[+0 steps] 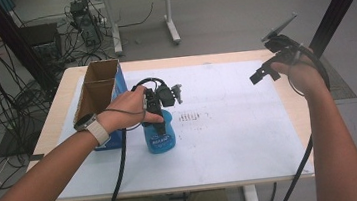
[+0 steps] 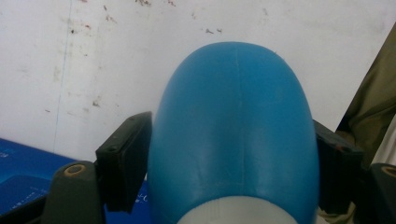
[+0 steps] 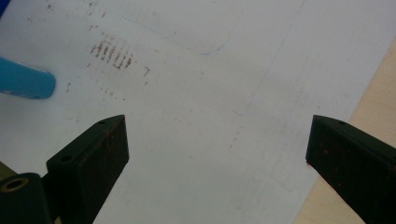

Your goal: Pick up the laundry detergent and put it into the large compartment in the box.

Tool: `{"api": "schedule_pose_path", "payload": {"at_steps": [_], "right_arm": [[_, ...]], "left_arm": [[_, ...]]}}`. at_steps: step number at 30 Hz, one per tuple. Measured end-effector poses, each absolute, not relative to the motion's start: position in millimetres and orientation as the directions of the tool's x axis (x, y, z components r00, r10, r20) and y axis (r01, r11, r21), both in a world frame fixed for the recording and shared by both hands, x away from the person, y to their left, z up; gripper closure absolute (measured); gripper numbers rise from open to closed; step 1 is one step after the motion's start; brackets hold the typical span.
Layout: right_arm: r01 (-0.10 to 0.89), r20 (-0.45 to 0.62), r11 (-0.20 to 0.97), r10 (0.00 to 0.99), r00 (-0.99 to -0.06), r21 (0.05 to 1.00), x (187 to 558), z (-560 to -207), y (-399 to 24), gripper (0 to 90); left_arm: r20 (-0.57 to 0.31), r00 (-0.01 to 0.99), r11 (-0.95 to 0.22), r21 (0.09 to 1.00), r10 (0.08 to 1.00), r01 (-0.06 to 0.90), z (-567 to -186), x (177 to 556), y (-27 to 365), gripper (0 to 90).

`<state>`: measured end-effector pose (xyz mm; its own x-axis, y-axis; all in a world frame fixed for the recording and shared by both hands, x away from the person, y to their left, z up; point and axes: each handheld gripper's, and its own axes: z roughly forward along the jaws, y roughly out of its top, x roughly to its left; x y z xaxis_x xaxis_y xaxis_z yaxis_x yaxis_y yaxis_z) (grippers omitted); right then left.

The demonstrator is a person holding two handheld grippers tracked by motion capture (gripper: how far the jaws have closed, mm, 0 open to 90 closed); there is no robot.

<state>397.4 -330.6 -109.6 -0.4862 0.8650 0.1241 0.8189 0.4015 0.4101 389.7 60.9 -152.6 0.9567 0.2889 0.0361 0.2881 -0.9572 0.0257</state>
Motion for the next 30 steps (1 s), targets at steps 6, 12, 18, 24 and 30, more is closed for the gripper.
{"api": "schedule_pose_path", "payload": {"at_steps": [6,12,18,24,30], "right_arm": [[0.820,0.125,0.399,0.866,-0.484,0.411,396.9,-110.0,-331.3,5.8],[0.819,0.125,0.400,0.865,-0.485,0.412,396.5,-109.7,-330.9,5.8],[0.818,0.125,0.400,0.865,-0.486,0.413,395.8,-109.2,-331.1,5.8],[0.817,0.123,0.401,0.865,-0.487,0.414,395.1,-109.1,-331.5,5.8],[0.818,0.126,0.400,0.865,-0.486,0.413,394.9,-110.0,-332.2,5.8]], "left_arm": [[0.038,0.954,-0.954,0.027,0.298,0.298,-153.0,389.0,60.8,28.2],[0.041,0.953,-0.954,0.023,0.301,0.300,-152.8,388.5,60.2,28.5],[0.036,0.952,-0.953,0.025,0.304,0.303,-152.9,389.7,60.4,28.9],[0.019,0.952,-0.952,0.022,0.305,0.305,-152.1,393.1,60.8,29.9],[0.019,0.954,-0.954,0.026,0.298,0.298,-151.9,392.6,61.1,37.9]]}}
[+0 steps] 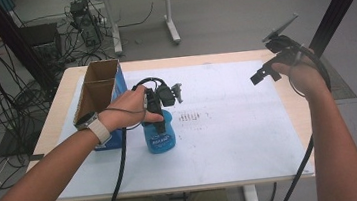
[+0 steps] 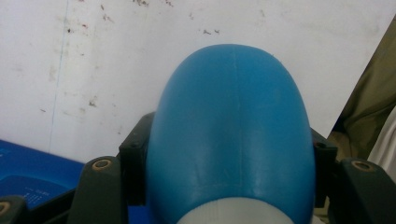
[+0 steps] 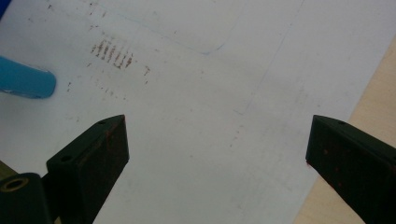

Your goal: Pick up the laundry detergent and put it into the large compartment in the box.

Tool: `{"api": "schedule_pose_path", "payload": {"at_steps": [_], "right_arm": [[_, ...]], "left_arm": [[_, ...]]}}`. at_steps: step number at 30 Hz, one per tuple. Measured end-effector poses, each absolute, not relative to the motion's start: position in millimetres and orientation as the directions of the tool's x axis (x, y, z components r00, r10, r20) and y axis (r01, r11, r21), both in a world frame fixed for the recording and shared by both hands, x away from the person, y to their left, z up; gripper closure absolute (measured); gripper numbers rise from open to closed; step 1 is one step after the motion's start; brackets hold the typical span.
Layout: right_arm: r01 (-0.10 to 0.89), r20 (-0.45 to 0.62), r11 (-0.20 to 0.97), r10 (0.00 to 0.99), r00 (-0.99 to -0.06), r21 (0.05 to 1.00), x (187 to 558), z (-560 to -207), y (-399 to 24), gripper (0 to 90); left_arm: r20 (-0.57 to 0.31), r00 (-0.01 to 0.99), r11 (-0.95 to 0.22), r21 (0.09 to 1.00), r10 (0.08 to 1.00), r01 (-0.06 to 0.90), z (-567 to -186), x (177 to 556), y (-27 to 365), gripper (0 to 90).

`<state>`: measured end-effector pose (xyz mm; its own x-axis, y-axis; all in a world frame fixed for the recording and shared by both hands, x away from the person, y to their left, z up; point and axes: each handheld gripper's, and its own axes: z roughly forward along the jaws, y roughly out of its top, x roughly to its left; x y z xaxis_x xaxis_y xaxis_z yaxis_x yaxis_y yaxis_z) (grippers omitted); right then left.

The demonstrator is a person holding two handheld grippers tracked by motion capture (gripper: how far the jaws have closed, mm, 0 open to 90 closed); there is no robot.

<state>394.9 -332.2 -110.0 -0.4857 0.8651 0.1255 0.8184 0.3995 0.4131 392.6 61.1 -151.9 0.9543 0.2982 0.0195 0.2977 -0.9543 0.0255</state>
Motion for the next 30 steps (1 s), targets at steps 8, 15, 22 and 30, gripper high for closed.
{"api": "schedule_pose_path", "payload": {"at_steps": [8,15,22,30], "right_arm": [[0.818,0.126,0.400,0.864,-0.487,0.414,395.2,-109.9,-331.7,5.8],[0.820,0.128,0.398,0.866,-0.484,0.412,395.3,-110.6,-332.7,5.8],[0.820,0.126,0.396,0.867,-0.482,0.413,394.1,-109.8,-333.1,5.8],[0.820,0.125,0.398,0.867,-0.483,0.411,393.8,-109.5,-332.9,5.8]], "left_arm": [[0.019,0.952,-0.952,0.021,0.306,0.305,-152.3,392.4,59.8,38.3],[0.023,0.952,-0.953,0.024,0.304,0.303,-152.4,391.4,60.3,38.3],[0.024,0.955,-0.956,0.016,0.295,0.294,-152.2,391.9,58.9,38.4],[0.026,0.955,-0.955,0.013,0.297,0.296,-152.4,390.9,58.0,38.4]]}}
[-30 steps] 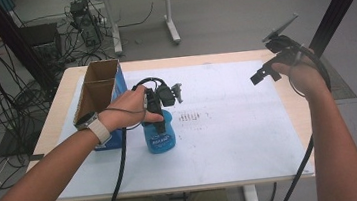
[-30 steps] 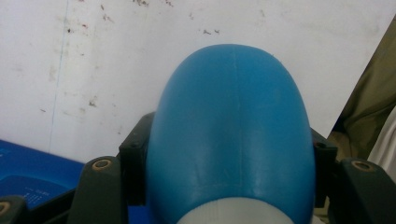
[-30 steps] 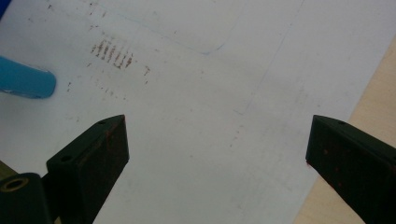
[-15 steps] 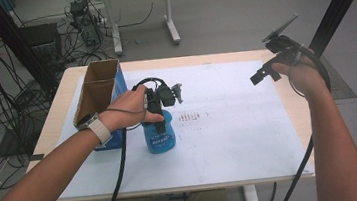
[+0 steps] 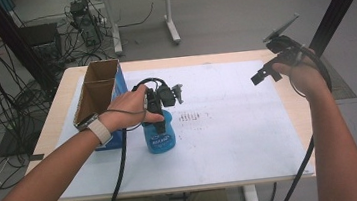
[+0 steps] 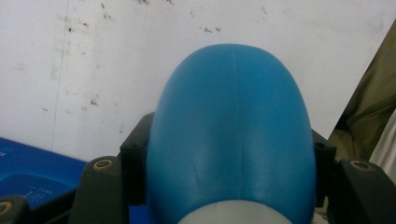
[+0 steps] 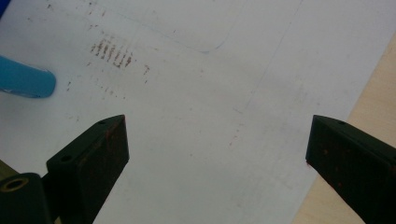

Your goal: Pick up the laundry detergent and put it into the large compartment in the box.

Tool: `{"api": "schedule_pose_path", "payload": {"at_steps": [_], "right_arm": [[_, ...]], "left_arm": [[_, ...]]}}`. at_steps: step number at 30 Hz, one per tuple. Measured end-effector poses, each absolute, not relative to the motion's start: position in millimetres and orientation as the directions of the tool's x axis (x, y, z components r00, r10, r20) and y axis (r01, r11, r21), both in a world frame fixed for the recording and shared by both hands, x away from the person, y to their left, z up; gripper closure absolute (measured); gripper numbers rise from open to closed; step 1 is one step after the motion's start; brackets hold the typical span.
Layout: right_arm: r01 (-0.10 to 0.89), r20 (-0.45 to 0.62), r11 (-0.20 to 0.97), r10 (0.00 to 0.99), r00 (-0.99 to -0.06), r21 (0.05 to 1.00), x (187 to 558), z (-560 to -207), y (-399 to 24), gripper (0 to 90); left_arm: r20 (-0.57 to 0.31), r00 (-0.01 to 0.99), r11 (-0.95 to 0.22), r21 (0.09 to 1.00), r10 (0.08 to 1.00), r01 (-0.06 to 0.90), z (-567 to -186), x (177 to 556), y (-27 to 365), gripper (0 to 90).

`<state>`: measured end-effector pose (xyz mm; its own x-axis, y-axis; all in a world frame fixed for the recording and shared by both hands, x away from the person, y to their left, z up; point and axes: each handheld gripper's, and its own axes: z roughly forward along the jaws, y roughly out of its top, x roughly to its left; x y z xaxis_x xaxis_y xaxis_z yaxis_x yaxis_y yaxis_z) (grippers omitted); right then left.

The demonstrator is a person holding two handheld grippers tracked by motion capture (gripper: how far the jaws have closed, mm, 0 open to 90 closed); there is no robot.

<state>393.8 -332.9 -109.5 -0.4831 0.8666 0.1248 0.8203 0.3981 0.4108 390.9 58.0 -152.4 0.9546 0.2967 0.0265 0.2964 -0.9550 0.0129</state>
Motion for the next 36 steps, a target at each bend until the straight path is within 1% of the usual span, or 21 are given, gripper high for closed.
{"api": "schedule_pose_path", "payload": {"at_steps": [12,16,17,36], "right_arm": [[0.822,0.124,0.393,0.870,-0.478,0.412,391.7,-107.6,-334.3,5.8],[0.822,0.124,0.394,0.869,-0.478,0.411,391.9,-107.9,-333.9,5.8],[0.821,0.125,0.394,0.869,-0.479,0.412,391.9,-108.1,-333.8,5.8],[0.819,0.121,0.396,0.868,-0.482,0.415,391.1,-106.7,-331.5,5.8]], "left_arm": [[0.030,0.955,-0.956,0.008,0.294,0.294,-152.3,390.1,56.9,38.4],[0.036,0.959,-0.960,0.001,0.280,0.281,-152.0,390.4,55.4,38.3],[0.032,0.955,-0.955,0.008,0.295,0.295,-152.6,389.9,56.5,38.3],[0.040,0.956,-0.957,0.006,0.291,0.291,-152.6,388.6,55.6,38.3]]}}
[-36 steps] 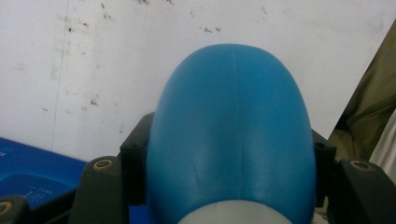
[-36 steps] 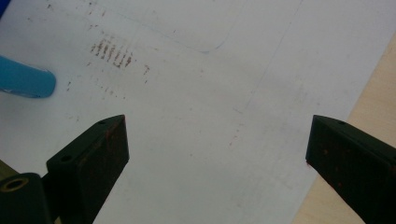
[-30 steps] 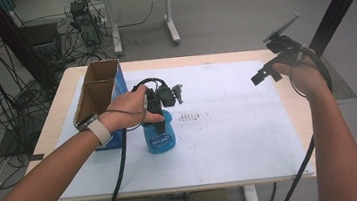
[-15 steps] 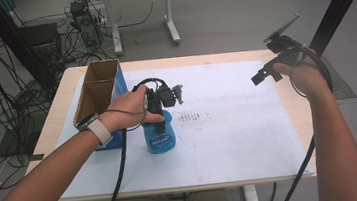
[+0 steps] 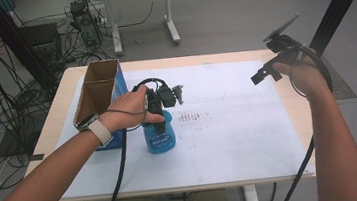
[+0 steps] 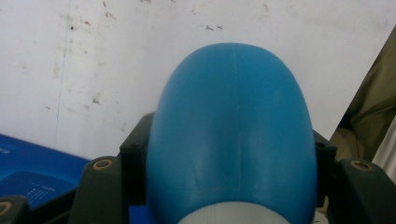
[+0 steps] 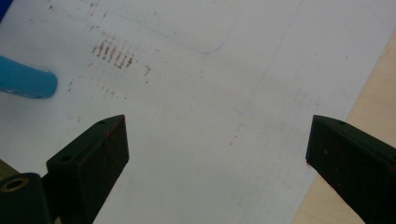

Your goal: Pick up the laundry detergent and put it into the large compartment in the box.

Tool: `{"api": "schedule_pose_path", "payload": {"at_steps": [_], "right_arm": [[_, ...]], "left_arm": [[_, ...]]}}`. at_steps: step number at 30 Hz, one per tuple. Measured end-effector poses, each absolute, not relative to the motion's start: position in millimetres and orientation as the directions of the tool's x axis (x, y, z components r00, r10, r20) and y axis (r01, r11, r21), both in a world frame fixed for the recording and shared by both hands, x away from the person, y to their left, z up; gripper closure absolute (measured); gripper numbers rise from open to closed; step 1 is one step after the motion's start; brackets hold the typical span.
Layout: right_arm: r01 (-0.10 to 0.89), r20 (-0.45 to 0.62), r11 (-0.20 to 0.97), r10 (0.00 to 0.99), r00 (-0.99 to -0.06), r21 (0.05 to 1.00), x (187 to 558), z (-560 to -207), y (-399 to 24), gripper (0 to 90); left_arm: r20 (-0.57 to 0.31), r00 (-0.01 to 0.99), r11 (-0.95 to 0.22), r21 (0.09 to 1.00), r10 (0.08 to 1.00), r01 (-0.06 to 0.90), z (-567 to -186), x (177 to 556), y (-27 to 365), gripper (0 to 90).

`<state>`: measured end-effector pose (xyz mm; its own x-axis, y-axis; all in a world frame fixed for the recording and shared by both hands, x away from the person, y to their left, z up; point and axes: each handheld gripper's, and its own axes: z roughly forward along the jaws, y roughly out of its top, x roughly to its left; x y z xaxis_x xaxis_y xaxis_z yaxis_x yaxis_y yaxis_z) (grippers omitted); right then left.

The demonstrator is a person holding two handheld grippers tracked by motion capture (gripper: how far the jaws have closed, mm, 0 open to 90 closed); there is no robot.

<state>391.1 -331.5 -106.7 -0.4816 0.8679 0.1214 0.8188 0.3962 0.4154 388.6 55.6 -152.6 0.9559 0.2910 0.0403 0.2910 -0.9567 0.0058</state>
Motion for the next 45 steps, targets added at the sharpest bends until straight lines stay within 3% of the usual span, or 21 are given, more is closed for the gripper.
{"api": "schedule_pose_path", "payload": {"at_steps": [45], "right_arm": [[0.820,0.126,0.392,0.869,-0.479,0.417,390.4,-107.8,-333.1,5.8]], "left_arm": [[0.046,0.954,-0.955,0.001,0.296,0.296,-152.4,388.0,54.1,38.3]]}}
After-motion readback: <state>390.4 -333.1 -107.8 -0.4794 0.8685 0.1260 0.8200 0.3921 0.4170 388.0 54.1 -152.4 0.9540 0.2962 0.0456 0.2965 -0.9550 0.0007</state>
